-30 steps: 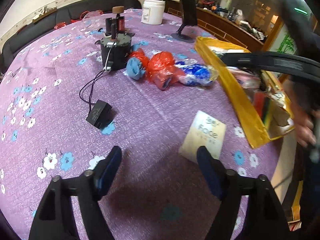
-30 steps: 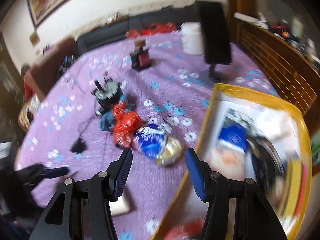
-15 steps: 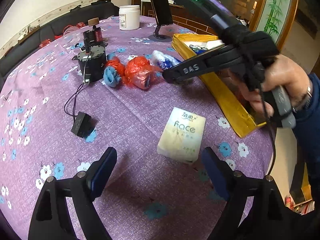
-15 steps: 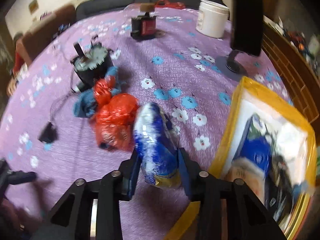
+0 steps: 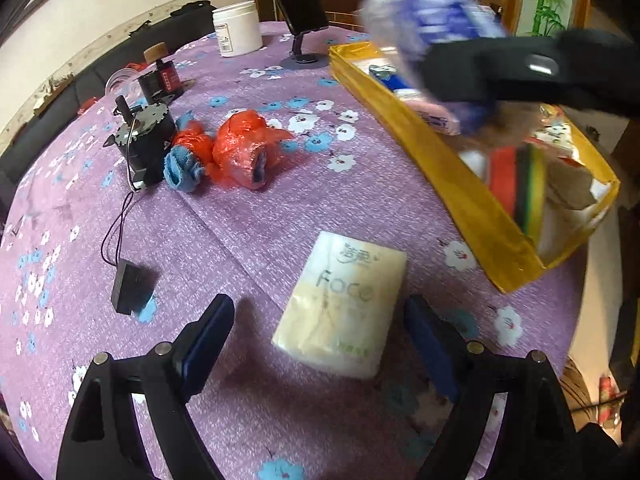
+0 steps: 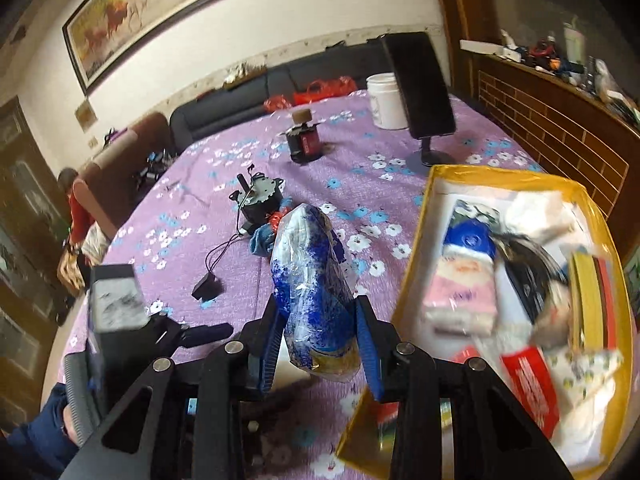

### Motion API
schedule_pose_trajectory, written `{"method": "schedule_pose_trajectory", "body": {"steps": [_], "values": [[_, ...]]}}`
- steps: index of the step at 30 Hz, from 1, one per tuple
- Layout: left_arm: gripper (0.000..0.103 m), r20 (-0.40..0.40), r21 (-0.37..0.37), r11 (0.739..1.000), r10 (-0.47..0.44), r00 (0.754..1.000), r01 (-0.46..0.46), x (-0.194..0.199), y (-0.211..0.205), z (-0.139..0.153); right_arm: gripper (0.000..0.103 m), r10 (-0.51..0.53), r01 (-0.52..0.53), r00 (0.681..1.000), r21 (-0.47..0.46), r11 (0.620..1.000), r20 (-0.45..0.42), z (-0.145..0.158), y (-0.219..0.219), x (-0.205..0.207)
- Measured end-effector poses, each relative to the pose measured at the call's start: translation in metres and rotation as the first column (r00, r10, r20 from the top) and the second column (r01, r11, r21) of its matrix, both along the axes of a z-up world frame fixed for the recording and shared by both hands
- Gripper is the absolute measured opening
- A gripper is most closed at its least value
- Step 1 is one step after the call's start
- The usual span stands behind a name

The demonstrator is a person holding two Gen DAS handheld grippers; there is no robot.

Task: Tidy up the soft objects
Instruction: 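Grasp the white Face tissue pack with the left tool while the right tool lifts the blue bag, then carry the Face pack and blue bag into the tray and open both tools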

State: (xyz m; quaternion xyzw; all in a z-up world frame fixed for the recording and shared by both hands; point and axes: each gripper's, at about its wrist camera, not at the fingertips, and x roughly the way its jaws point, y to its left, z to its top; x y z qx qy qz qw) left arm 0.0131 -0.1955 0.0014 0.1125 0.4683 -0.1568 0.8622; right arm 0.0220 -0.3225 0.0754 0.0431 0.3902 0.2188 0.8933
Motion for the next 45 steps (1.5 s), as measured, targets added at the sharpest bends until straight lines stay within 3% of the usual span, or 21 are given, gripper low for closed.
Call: {"method": "schedule_pose_trajectory", "body": {"steps": [2,5,15,25,37,45], "values": [[0.062,-0.004,-0.013,1.0,0.01,1.0,-0.01,0.001,0.002,-0.001,0.038,-0.022,0.022,1.0,0.013,1.0,0.01,-0.002,-0.006,-0.007],[0.045,0.011,-0.016,0.999,0.031,0.999,-0.031,-0.002,0.007,0.004,0.038,-0.052,0.052,0.999,0.024,0.998,0.012,-0.008,-0.014,-0.016],[0.045,0.037,-0.086,0.995,0.06,0.998,-0.056,-0.014,0.015,0.016,0.038,-0.078,0.078,0.997,0.028,0.997,0.0,-0.023,-0.018,-0.028],[0.045,0.067,-0.096,0.995,0.03,0.997,-0.024,-0.012,-0.004,0.031,0.039,-0.097,0.094,0.995,0.063,0.994,0.032,-0.012,-0.036,-0.036],[0.045,0.103,-0.104,0.991,-0.076,0.992,0.087,0.005,-0.075,0.058,0.038,-0.277,0.274,0.96,0.068,0.959,0.043,-0.007,-0.118,-0.029],[0.045,0.072,-0.096,0.985,-0.139,0.988,0.146,0.028,-0.134,0.045,0.038,-0.379,0.38,0.925,0.018,0.925,-0.023,-0.022,-0.159,0.006]]}}
